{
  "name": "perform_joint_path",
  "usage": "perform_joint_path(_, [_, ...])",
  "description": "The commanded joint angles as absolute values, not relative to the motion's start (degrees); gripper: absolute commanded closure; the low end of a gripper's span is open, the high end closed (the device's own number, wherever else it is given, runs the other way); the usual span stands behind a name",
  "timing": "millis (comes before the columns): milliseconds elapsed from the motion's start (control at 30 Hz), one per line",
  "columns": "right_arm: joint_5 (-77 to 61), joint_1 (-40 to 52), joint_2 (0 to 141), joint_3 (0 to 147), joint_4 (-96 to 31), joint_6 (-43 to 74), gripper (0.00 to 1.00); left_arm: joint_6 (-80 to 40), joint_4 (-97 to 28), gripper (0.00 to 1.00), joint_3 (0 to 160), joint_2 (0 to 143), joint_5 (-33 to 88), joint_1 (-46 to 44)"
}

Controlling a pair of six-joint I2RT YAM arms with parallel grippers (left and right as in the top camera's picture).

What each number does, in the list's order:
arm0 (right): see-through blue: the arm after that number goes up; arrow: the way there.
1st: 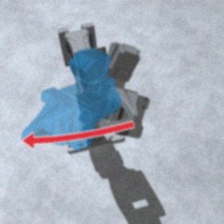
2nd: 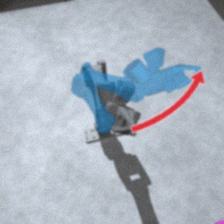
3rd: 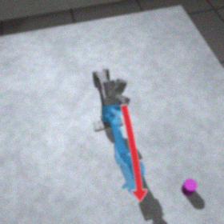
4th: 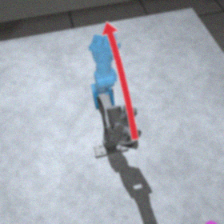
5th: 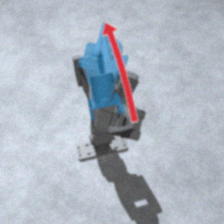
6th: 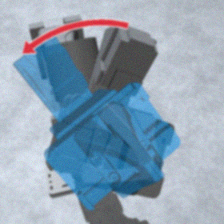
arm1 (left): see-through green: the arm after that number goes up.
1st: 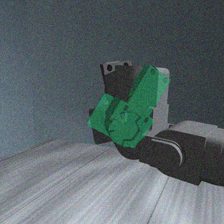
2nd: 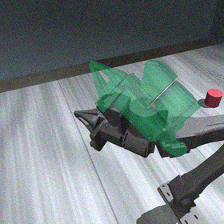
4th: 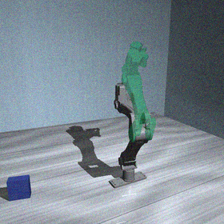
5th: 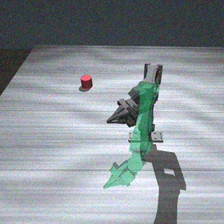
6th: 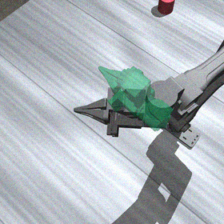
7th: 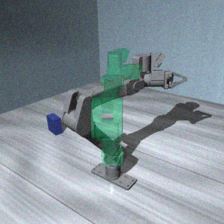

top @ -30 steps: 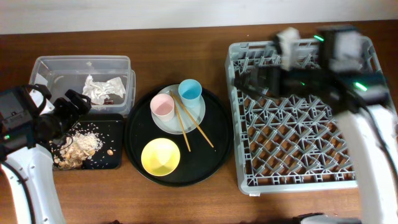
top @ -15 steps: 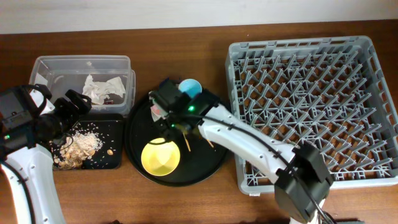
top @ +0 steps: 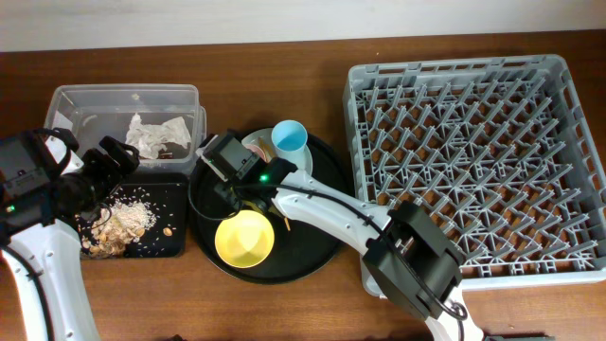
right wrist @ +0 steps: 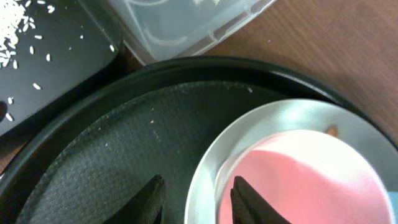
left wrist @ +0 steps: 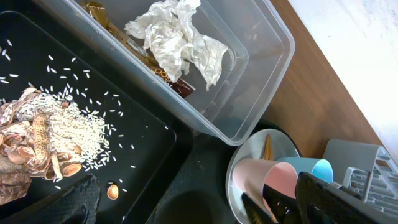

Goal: Sort waste into correct bins and load items into the dishwasher rack
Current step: 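Grasp the pink cup with the right gripper and lift it, then place the pink cup upside down in the rack's back-left corner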

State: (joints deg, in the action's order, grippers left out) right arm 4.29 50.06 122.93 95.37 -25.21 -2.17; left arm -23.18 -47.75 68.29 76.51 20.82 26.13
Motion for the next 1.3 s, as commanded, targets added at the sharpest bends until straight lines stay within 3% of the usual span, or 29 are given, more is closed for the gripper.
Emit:
perform_joint_path(0, [4.97,48.73,123.52,95.81,-25.02,-2.98,0.74,-22.65,-47.66,0.01,69.06,76.27,21.21,26.33])
perform_joint_path(33, [4.95,48.77,123.48,95.81,-25.02,-2.98,0.83,-22.65,-47.64,0.01,69.06,76.27,21.21,26.33])
perform_joint_path(100, [4.97,48.77,123.48,95.81,-25.04,-2.98,0.85,-22.63,-47.66,0.01,69.06,76.27,21.21,26.33])
perform_joint_path(167, [4.97,48.77,123.17,95.81,-25.04,-3.01,0.96,-22.65,-47.66,0.01,69.06,76.27,21.21,26.33])
perform_joint_path(333, [-5.63,48.6,107.35,98.13,-24.53,-2.98,0.96,-22.63,-47.66,0.01,69.06,76.27,21.21,26.33])
perform_joint_path(433, [-8.14,42.52,97.25,98.1,-31.27,-2.96,0.96,-22.65,-47.66,0.01,69.06,76.27,21.21,26.33])
perform_joint_path(533, [-35.66,23.05,97.12,98.0,-40.18,-2.57,0.96,-22.63,-47.66,0.01,69.06,76.27,21.21,26.33])
perform_joint_path(633, [-56.86,9.17,104.51,97.67,-45.06,-2.68,0.96,-22.63,-47.66,0.01,69.06,76.27,21.21,26.33])
perform_joint_path(800, [-80.86,-1.19,117.62,97.67,-42.59,-7.16,0.96,-22.65,-47.64,0.01,69.06,76.27,21.21,26.33])
perform_joint_path(1000, [-78.35,-6.2,126.5,97.67,-39.59,-7.31,0.95,-22.65,-47.66,0.01,69.06,76.27,21.21,26.33])
perform_joint_path(1067, [-71.09,-6.07,126.93,97.67,-39.62,-7.33,0.9,-22.63,-47.66,0.01,69.06,76.27,21.21,26.33])
perform_joint_path(1267, [-68.49,-6.15,126.93,97.67,-40.71,-8.64,0.91,-22.65,-47.66,0.01,69.06,76.27,21.21,26.33])
